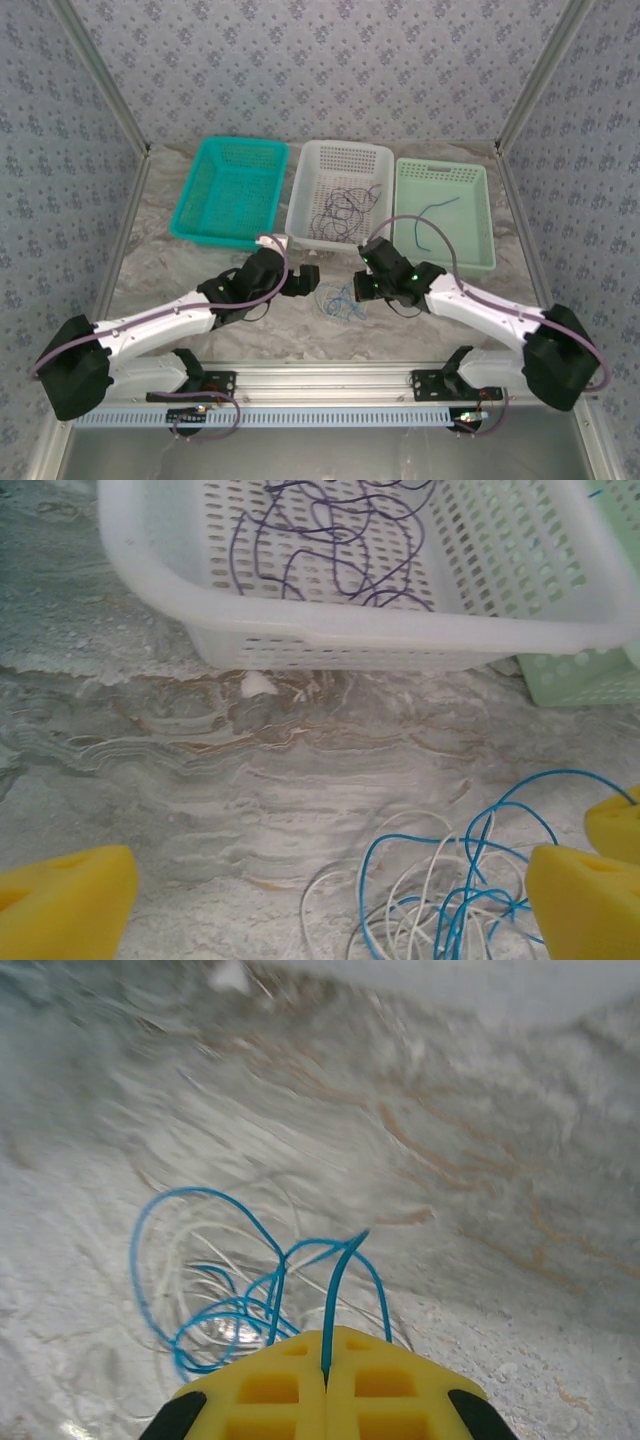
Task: Untangle the cables
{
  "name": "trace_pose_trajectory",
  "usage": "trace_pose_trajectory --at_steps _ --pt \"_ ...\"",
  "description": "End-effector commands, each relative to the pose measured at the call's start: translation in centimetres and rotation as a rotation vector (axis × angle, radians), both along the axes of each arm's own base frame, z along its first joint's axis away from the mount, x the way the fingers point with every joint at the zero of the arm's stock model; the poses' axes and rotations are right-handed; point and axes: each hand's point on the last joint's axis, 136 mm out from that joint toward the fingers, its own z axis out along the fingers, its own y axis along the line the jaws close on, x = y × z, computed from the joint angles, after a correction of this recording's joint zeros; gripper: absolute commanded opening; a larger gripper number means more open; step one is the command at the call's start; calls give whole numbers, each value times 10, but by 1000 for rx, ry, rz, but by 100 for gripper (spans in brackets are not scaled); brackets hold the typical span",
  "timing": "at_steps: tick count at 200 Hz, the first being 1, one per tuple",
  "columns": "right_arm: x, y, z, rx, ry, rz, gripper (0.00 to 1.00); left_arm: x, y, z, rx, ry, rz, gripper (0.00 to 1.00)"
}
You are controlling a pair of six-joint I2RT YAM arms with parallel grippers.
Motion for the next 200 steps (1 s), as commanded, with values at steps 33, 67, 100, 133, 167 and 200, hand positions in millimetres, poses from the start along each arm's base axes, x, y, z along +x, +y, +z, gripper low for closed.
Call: trace_pose_trajectory --at_steps 33,67,100,133,167,200 --pt "17 -6 89 44 -243 6 0 -7 -38 27 -44 -107 -192 99" --pt "17 7 111 90 -245 63 0 -7 -55 39 -22 -164 -262 99" --pt "11 23 131 181 -237 128 0 -5 -71 56 -42 -242 -289 99" --pt "4 29 141 228 -227 166 0 -3 -77 73 -58 -336 -293 99" --pt "-1 37 149 297 -208 193 0 4 -76 76 -59 -374 -257 98" --pt "-6 43 155 352 -183 207 0 14 -72 76 -33 -405 -203 96"
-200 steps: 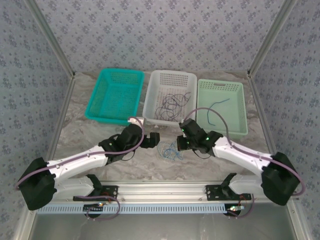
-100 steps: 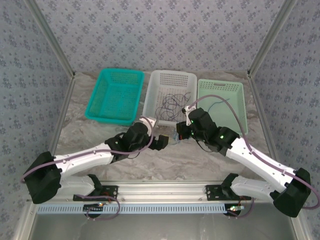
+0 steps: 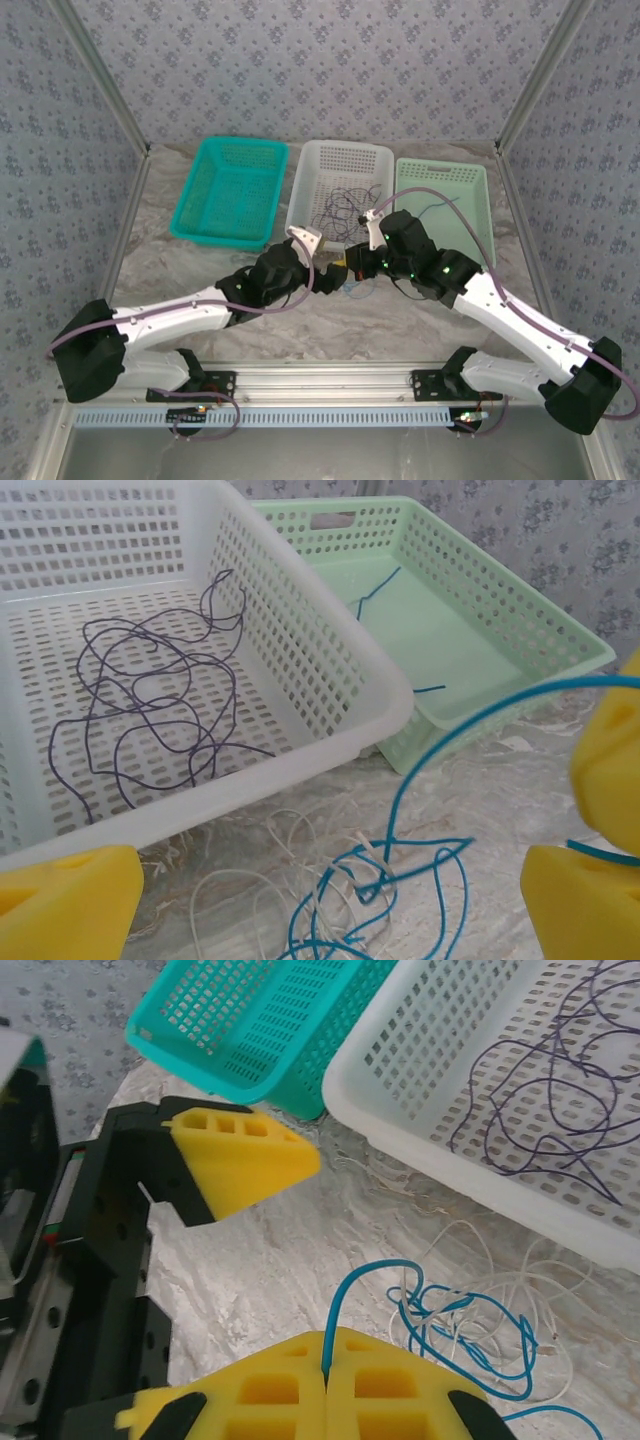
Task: Untangle the cables
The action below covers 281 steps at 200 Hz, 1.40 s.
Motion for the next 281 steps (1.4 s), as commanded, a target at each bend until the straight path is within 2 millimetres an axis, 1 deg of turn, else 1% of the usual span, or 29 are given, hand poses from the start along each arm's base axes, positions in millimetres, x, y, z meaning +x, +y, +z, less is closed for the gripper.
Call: trace_pose_trajectory --at_steps 1,15,38,69,91,111,133,157,161,162,166,177,188,196,227,254,281 --pt "-6 10 24 94 4 40 0 12 -2 18 -28 -79 47 96" --pt "-8 12 28 115 8 46 0 14 -6 16 -5 -90 38 94" --pt "-11 15 36 150 14 60 0 20 -11 6 24 -85 55 91" --pt "-17 17 41 167 32 85 0 21 -21 9 0 -101 36 89" --pt "-22 16 44 174 39 99 0 20 -30 8 9 -95 8 81" --pt "-26 13 54 191 25 104 0 19 -38 -3 52 -68 -12 73" --pt "-29 6 79 206 -23 107 0 15 -38 -15 87 -42 -16 71" --pt "-36 -2 114 223 -83 126 0 14 -31 -27 113 -19 4 70" --pt "-36 -4 115 217 -87 128 0 14 -30 -29 118 -15 5 69" --pt "-37 -4 122 224 -99 129 0 14 -30 -30 119 -15 6 69" --pt "-38 -6 132 234 -117 131 0 14 -29 -30 119 -14 7 69" --pt "-40 -10 143 234 -139 133 0 14 -27 -33 121 -7 18 68" --pt "-41 -13 158 249 -170 141 0 15 -27 -34 122 -5 21 67" --pt "-43 -16 161 242 -169 143 0 15 -27 -34 123 -3 23 67" --pt "-50 -25 195 274 -233 155 0 17 -28 -37 134 3 30 62" --pt "-52 -43 224 258 -305 114 0 16 -29 -40 141 11 26 62" --pt "-54 -68 267 262 -417 41 0 16 -27 -44 142 22 31 62"
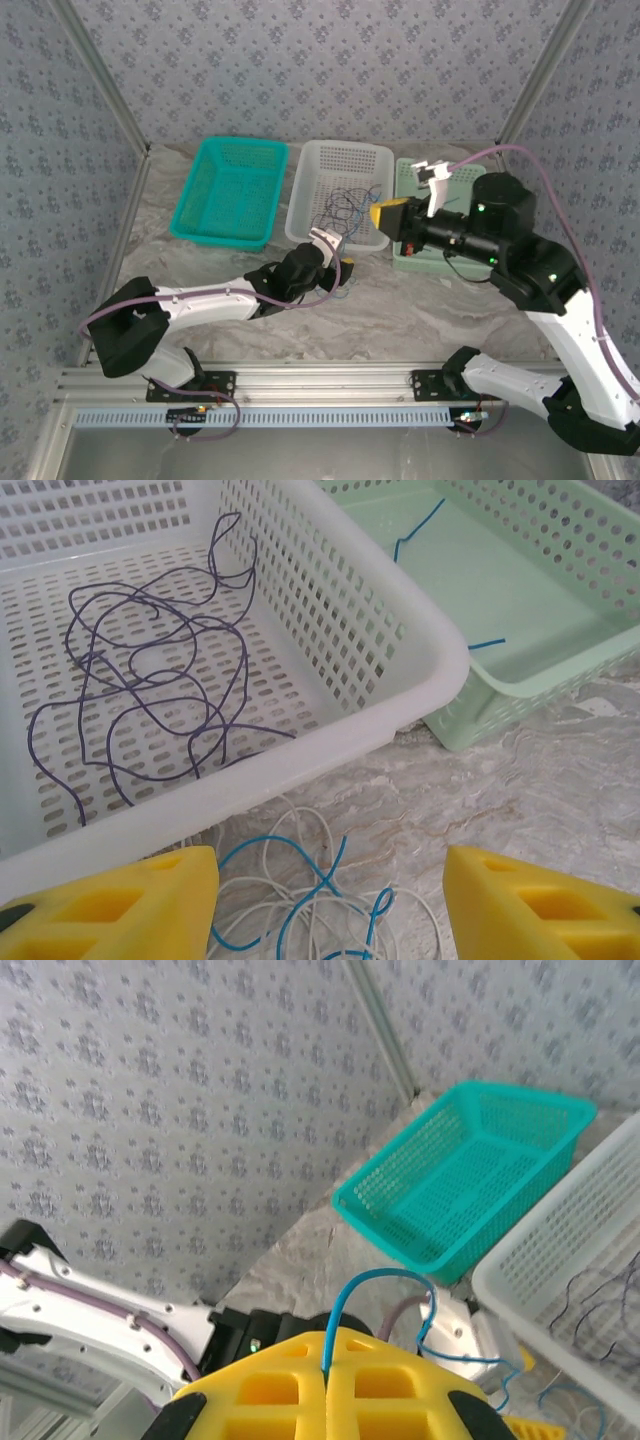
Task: Untangle the cables
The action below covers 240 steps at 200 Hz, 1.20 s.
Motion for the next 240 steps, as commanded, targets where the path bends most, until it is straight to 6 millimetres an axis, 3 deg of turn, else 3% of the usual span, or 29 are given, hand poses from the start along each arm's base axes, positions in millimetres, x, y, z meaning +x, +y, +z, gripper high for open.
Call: trace_pose_trajectory --at_steps 1,22,76,139,159,205,240 --pt "-8 -26 37 0 -108 -63 0 0 -1 -1 -7 12 14 62" --pt "-13 -36 64 22 -170 -92 0 -1 -1 -2 -13 16 15 62" --pt "-6 -72 103 -22 -311 -274 0 0 6 -5 -18 21 50 65" --pt "-2 -101 165 13 -496 -434 0 1 13 -9 -7 25 78 73" --pt "15 -105 166 -69 -515 -504 0 1 14 -9 -8 24 84 77" --pt "65 -104 147 -202 -482 -600 0 -4 6 -4 -20 30 31 84" --pt "80 -138 163 -139 -461 -706 0 -1 17 -16 28 25 68 83"
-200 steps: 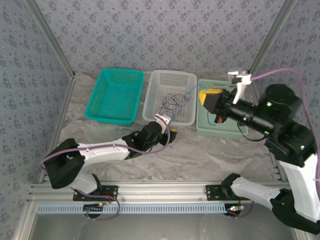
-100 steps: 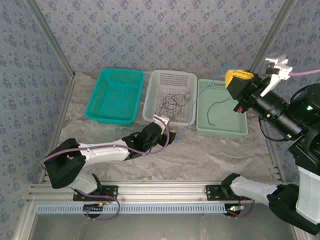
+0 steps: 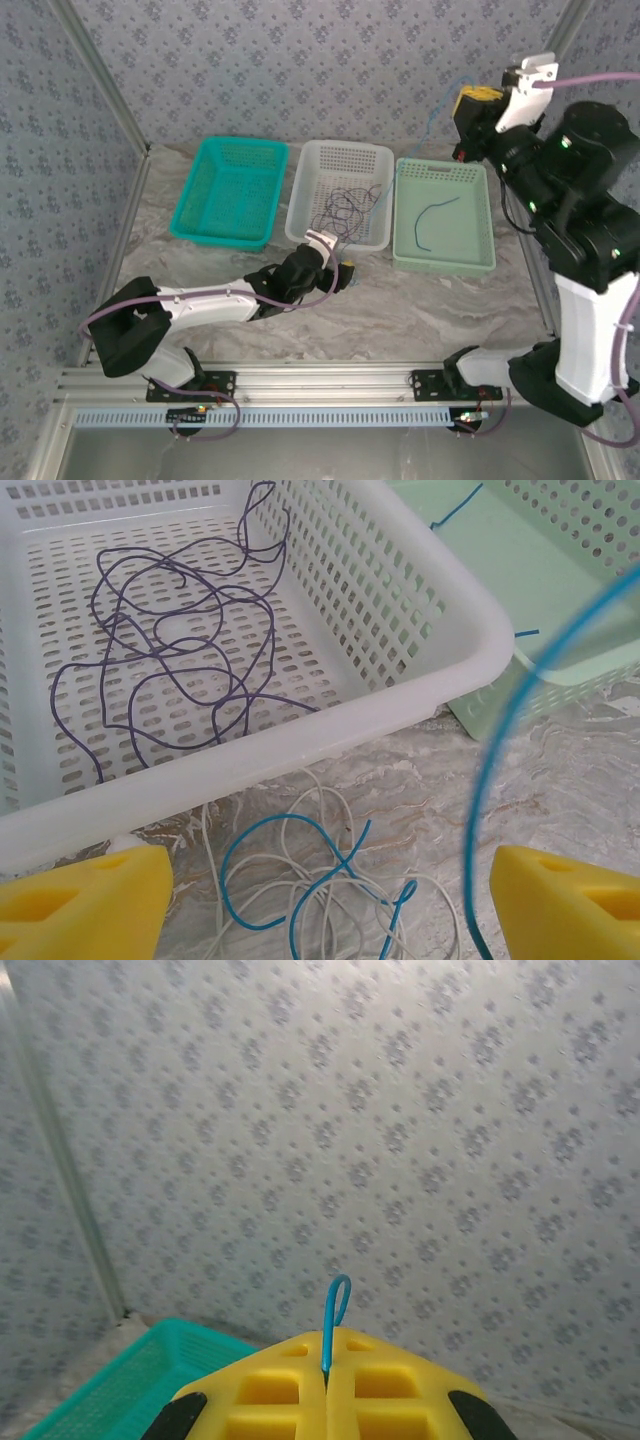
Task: Untangle the cables
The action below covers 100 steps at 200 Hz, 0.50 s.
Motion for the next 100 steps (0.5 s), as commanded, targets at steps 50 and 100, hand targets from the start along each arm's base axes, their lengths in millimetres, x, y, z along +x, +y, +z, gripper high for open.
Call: trace_pose_trajectory --at_steps 50,100 --pt "8 -60 27 141 -31 -120 0 -6 24 -26 99 16 44 81" --pt "23 -90 35 230 -43 -174 0 -8 42 -36 154 14 79 81"
